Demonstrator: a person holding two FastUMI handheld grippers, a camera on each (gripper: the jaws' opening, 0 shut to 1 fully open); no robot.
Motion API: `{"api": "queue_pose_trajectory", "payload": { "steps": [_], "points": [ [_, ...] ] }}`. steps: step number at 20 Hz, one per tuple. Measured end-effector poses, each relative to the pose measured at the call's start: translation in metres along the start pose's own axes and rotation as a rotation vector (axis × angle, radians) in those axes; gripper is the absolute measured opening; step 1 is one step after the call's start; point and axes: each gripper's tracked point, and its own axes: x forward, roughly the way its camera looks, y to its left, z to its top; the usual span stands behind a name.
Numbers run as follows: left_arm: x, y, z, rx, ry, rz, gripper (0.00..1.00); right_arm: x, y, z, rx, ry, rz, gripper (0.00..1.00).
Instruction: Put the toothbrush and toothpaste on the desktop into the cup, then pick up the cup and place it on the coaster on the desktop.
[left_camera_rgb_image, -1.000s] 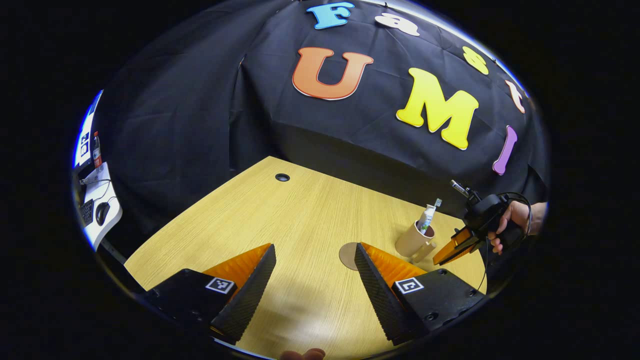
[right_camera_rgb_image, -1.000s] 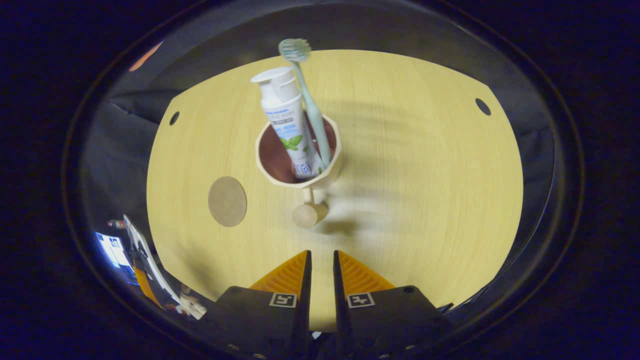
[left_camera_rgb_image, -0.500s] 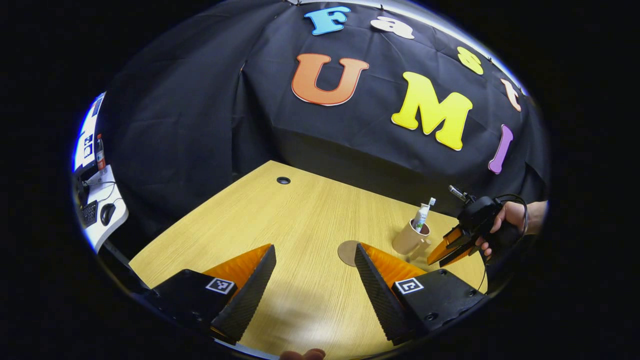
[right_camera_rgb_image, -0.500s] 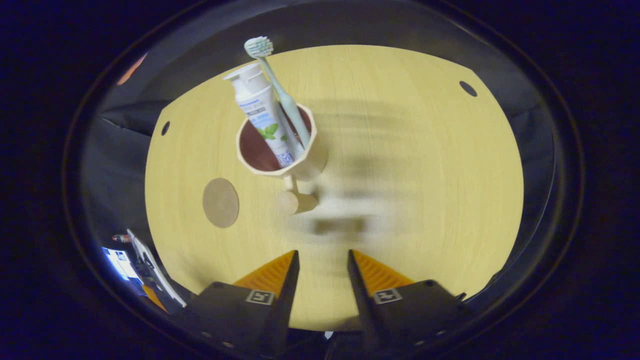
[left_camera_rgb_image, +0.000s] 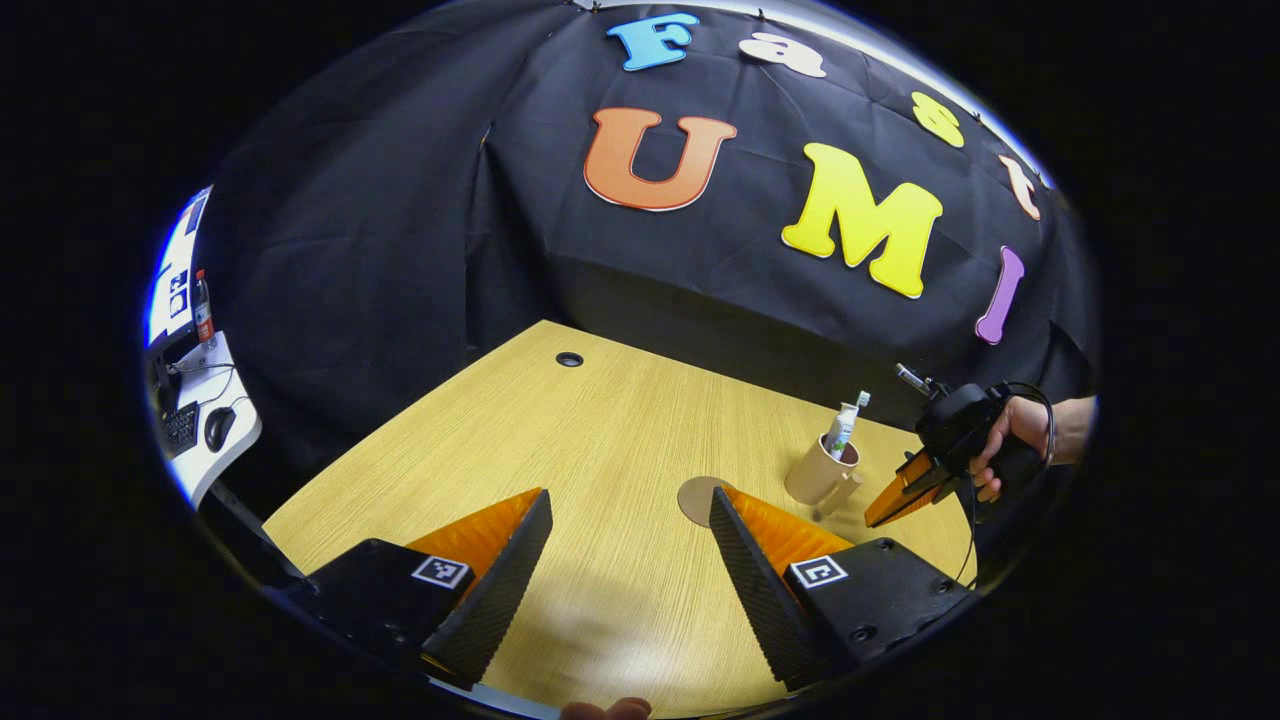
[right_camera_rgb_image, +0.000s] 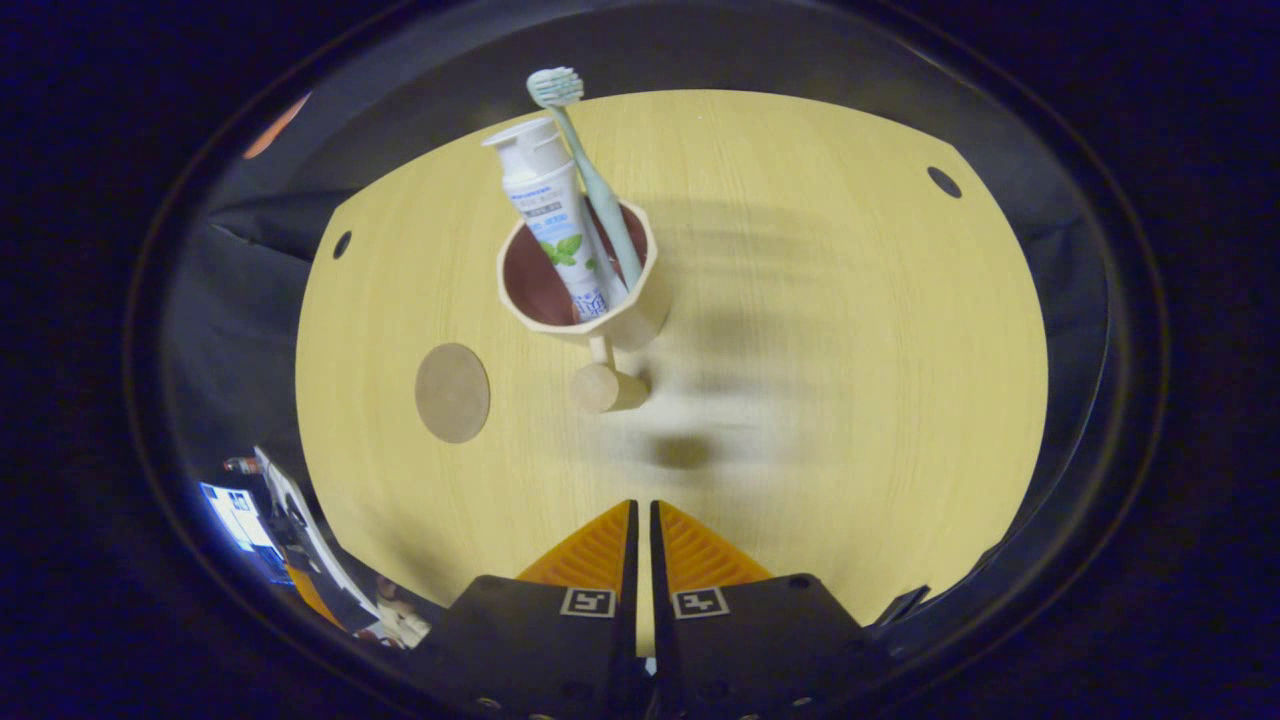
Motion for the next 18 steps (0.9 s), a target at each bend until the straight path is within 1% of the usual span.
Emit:
{"api": "queue_pose_trajectory", "payload": {
  "steps": [1,3,4,5,7,8,10,14,18],
  "points": [
    [0.0,0.001,0.002,0.002,-0.004,0.001,1.0,0.001,0.001,0.003,0.015,-0.002,-0.001,0.05],
    [0.0,0.005,0.004,0.004,-0.008,0.008,1.0,0.0,-0.004,0.014,-0.001,-0.032,-0.035,0.05],
    [0.002,0.006,0.003,0.002,-0.003,0.011,1.0,0.001,-0.001,0.019,-0.008,-0.045,-0.039,0.05],
    [0.003,0.009,0.001,-0.002,0.003,0.013,1.0,-0.002,0.002,0.022,-0.017,-0.051,-0.036,0.15],
    [0.004,0.014,-0.001,-0.015,0.011,0.018,1.0,-0.003,0.01,0.025,-0.035,-0.054,-0.033,0.61],
    [0.006,0.015,0.0,-0.021,0.012,0.02,1.0,-0.004,0.012,0.029,-0.044,-0.064,-0.037,0.64],
    [0.008,0.016,0.001,-0.026,0.015,0.022,1.0,-0.003,0.014,0.039,-0.058,-0.078,-0.064,0.78],
    [0.012,0.022,0.001,-0.022,0.024,0.028,1.0,0.007,0.032,0.061,-0.052,-0.084,-0.069,0.77],
    [0.012,0.038,-0.003,-0.019,0.042,0.051,1.0,0.018,0.039,0.074,-0.073,-0.085,-0.111,0.76]
  ]
}}
